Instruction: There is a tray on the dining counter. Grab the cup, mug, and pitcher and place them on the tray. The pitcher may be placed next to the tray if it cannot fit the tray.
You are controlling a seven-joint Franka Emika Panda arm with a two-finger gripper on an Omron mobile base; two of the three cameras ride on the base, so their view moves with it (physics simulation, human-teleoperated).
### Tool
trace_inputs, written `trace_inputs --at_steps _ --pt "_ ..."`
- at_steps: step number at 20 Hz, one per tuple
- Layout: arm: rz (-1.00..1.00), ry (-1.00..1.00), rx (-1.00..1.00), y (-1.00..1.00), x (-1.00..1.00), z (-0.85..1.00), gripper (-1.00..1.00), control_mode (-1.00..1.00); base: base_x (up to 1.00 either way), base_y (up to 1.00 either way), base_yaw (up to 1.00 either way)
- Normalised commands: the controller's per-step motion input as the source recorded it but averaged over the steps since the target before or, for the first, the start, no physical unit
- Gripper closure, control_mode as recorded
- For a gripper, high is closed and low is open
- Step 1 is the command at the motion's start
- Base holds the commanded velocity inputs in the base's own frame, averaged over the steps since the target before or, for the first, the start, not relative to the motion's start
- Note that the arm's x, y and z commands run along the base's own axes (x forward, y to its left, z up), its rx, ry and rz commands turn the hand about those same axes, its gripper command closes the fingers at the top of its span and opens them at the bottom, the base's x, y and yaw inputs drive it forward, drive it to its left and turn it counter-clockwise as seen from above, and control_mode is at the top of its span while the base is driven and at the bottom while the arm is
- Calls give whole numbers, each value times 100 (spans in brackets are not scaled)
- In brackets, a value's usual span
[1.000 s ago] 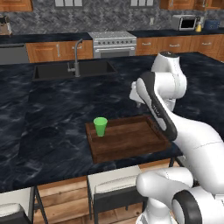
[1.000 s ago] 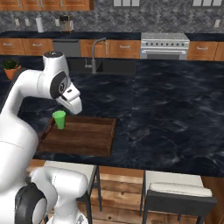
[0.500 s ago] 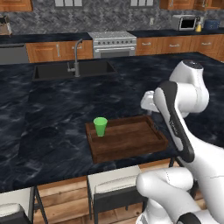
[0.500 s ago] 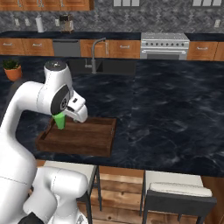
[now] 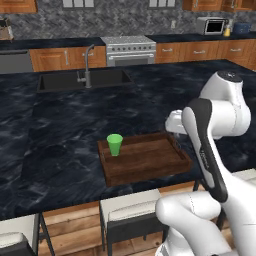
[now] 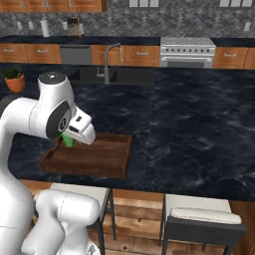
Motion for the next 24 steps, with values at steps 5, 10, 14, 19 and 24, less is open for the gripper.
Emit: trace_inputs --at_steps 5,10,14,19,24 --pt "8 0 -6 0 -29 0 -100 -100 0 0 0" --pt "18 0 -6 0 -2 0 -100 -100 0 0 0" --pt "5 0 -1 5 0 5 -100 -100 0 0 0" --pt "1 0 -1 2 0 7 -100 -100 0 0 0" --pt "0 -4 -13 1 0 7 -100 -100 0 0 0"
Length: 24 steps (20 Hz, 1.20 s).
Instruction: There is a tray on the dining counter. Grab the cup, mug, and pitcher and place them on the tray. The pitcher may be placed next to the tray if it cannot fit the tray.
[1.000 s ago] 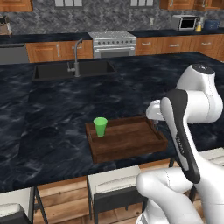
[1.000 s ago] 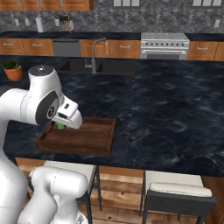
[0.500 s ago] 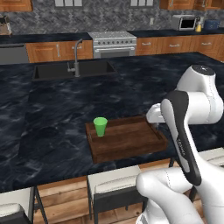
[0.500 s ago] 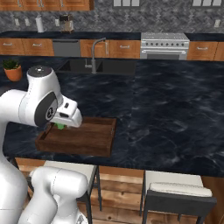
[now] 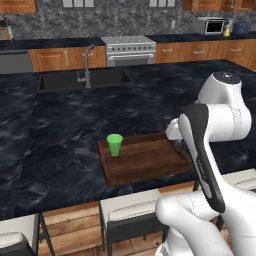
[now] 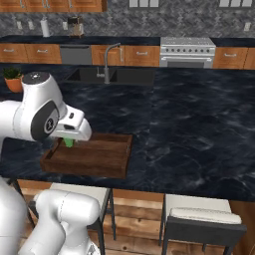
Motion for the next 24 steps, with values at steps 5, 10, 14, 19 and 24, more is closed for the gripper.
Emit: trace_inputs --at_steps 5,10,14,19,24 --pt "0 -1 -13 0 0 0 -100 -100 0 0 0" --pt "0 0 -2 -13 -5 3 -100 100 -3 -7 0" --pt "0 0 0 0 0 0 -100 100 -42 -66 3" --pt "0 0 0 0 0 0 -100 100 -94 -93 0" --pt "0 0 0 0 0 0 -100 100 -98 -100 -2"
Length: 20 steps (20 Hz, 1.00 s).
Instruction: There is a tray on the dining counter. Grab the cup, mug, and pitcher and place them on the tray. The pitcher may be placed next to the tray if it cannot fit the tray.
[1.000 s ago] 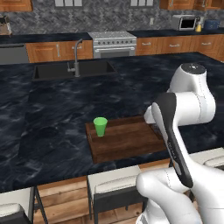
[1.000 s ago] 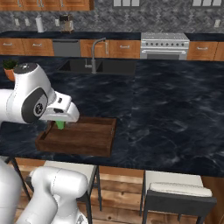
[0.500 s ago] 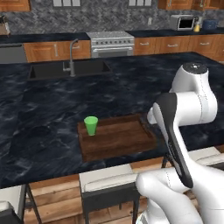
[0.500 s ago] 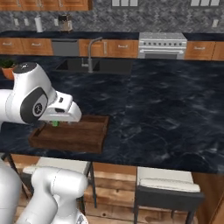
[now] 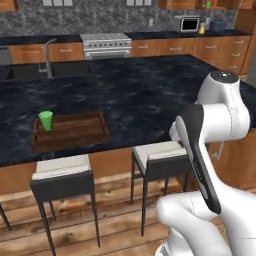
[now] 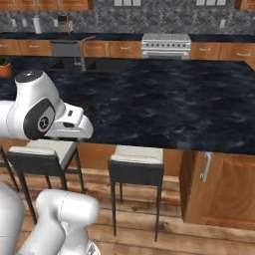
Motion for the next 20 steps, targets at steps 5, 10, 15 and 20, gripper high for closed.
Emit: trace_inputs --at_steps 5,10,15,20 --pt "0 0 0 0 0 0 -100 100 -86 -100 -1" --pt "0 0 0 0 0 0 -100 100 -77 -100 -2" --pt "0 0 0 0 0 0 -100 100 -37 -100 0" --pt "0 0 0 0 0 0 -100 100 -6 -100 0"
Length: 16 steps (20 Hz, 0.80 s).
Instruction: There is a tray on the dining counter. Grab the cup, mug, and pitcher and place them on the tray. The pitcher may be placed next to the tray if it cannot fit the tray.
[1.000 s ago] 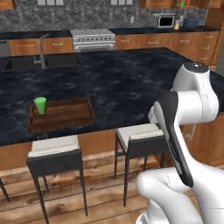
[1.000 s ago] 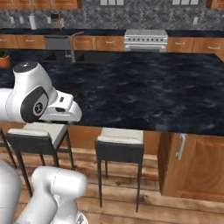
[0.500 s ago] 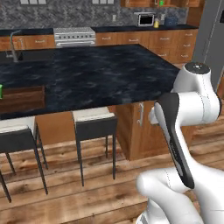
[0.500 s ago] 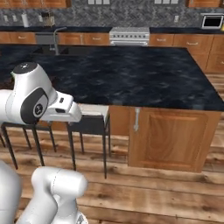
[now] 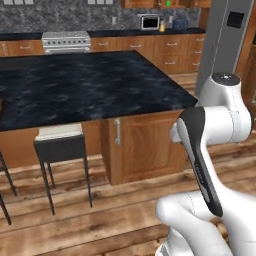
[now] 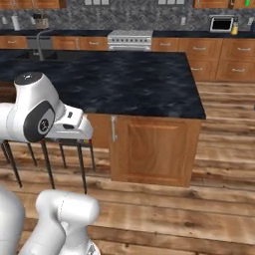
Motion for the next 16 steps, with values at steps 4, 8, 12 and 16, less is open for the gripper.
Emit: trace_inputs --at_steps 4,8,12,16 --pt "0 0 0 0 0 0 -100 100 6 -100 0" --pt "0 0 0 0 0 0 -100 100 26 -100 0" --pt "0 0 0 0 0 0 -100 100 53 -100 0" --pt "0 0 0 0 0 0 -100 100 65 -100 0"
